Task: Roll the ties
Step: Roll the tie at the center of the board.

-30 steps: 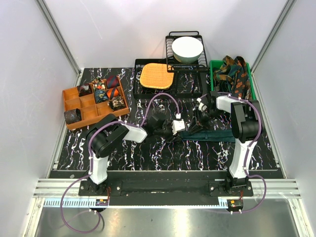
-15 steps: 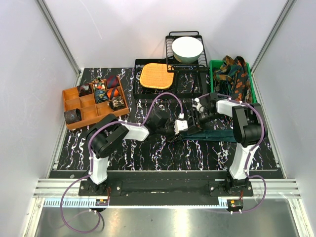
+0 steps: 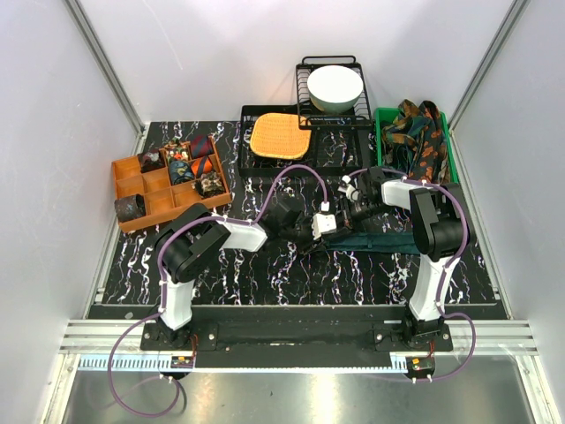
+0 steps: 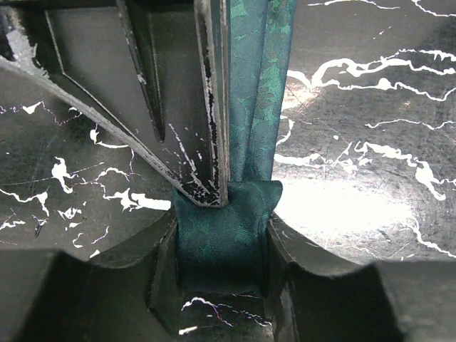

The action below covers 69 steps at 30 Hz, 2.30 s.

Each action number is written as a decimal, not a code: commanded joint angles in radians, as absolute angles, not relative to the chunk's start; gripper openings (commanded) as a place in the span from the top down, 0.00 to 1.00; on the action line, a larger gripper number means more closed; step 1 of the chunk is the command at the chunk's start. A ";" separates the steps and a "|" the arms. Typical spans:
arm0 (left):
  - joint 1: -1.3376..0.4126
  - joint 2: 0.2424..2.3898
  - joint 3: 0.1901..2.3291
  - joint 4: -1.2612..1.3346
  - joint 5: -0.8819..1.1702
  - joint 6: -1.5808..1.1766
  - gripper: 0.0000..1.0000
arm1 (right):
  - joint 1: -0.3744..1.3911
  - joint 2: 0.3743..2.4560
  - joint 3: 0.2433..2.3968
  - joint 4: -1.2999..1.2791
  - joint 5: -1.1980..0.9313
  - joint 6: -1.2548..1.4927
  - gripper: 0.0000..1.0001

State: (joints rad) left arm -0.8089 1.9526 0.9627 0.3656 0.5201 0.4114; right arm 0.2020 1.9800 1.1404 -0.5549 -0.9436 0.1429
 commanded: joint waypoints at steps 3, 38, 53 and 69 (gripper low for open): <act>-0.773 2.013 0.905 0.295 0.526 0.341 0.43 | 0.209 1.997 1.154 -0.592 -0.793 0.101 1.00; -0.796 2.099 0.983 0.470 0.601 0.307 0.60 | 0.213 2.039 1.175 -0.612 -0.609 0.130 1.00; -0.802 2.057 1.023 -0.040 0.439 0.495 0.70 | 0.114 1.913 1.250 -0.812 -0.859 0.043 0.47; -0.815 2.086 1.069 -0.077 0.410 0.457 0.66 | 0.216 1.917 1.157 -0.664 -0.853 0.110 0.90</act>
